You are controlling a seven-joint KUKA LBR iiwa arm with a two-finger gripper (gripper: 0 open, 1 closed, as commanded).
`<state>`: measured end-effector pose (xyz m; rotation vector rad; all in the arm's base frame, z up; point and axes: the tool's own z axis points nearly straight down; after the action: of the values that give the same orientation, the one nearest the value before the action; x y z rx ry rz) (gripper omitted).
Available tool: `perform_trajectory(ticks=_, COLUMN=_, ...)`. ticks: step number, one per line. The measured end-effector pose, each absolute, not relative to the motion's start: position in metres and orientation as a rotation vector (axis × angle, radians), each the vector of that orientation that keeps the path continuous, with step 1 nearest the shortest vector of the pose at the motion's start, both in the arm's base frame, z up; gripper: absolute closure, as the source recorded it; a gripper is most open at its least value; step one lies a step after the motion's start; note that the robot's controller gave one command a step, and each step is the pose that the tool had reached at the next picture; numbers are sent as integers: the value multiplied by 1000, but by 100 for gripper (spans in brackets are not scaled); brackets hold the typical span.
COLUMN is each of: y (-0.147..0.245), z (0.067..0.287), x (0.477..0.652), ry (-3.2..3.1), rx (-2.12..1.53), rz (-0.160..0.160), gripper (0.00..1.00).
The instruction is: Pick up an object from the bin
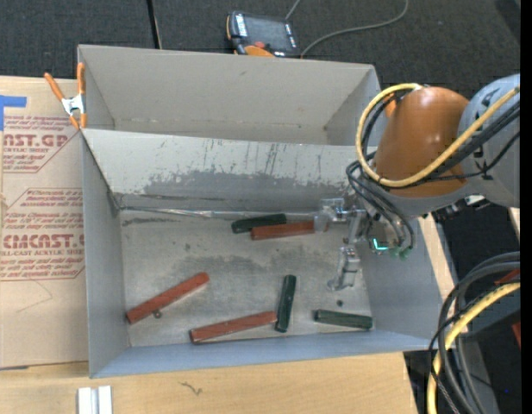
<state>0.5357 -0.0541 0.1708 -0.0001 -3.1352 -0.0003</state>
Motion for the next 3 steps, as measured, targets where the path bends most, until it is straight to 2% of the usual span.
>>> perform_trajectory(ticks=1, y=-6, z=82, x=521, ry=-3123, rx=285, rz=-4, gripper=0)
perform_trajectory(ticks=2, y=22, z=69, x=494, ry=-3136, rx=-124, rz=-3, gripper=0)
perform_trajectory(ticks=3, y=63, z=70, x=486, ry=-3144, rx=-76, rz=-3, gripper=0)
